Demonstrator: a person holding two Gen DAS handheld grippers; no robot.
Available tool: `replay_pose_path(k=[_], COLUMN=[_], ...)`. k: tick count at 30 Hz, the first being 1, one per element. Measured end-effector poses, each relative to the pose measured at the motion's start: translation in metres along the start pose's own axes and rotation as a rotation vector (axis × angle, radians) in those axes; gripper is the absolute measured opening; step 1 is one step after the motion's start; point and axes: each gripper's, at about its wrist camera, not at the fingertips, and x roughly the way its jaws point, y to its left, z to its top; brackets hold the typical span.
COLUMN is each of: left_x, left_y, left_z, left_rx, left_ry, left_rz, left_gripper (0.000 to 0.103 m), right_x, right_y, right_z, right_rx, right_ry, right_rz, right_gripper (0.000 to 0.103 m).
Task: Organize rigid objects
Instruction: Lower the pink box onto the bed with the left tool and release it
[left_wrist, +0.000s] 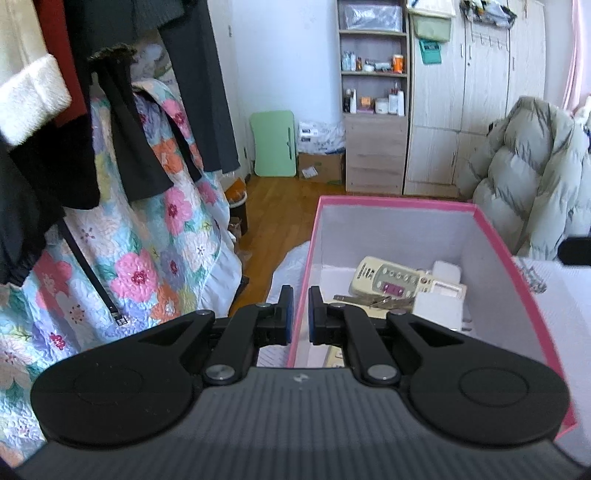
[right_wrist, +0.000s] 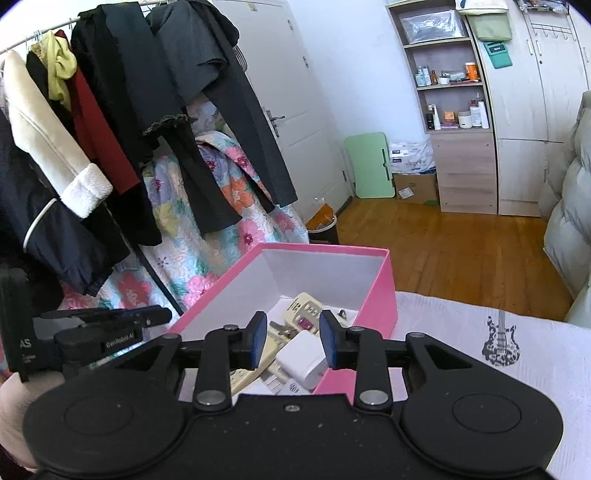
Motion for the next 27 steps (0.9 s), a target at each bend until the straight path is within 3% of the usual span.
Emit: replay_pose_path(k=[8,12,19,27], left_x=[-0.044,-0.06,-0.08,-0.096], left_y=[-0.013,-0.024,-0.049,-0.07], left_z=[-0.001,-0.009,-0.024,-0.037], left_rx=[0.008,-0.001,0.025,0.038], left_ry=[-0.038,-0.028,-0.013,-0.001], left_rz=[-0.027,-0.043,-0.092,-0.136], left_gripper=[0.013,0.045,0.049,0.07], right_x=[-0.034,-0.051,-0.076,-0.109], right_y=[0.011,0.015,0.02,0.017], right_z=[-0.013,-0.02,-0.035,-0.049], right_rx=[-0.054,-0.06,-0.071,-0.053], right_ry=[-0.047,-0.065,-0.084,-0.101], right_rz=[-0.044,-0.048,-0.115,-0.174], right_gripper=[0.051,0.055,0.059,0.067])
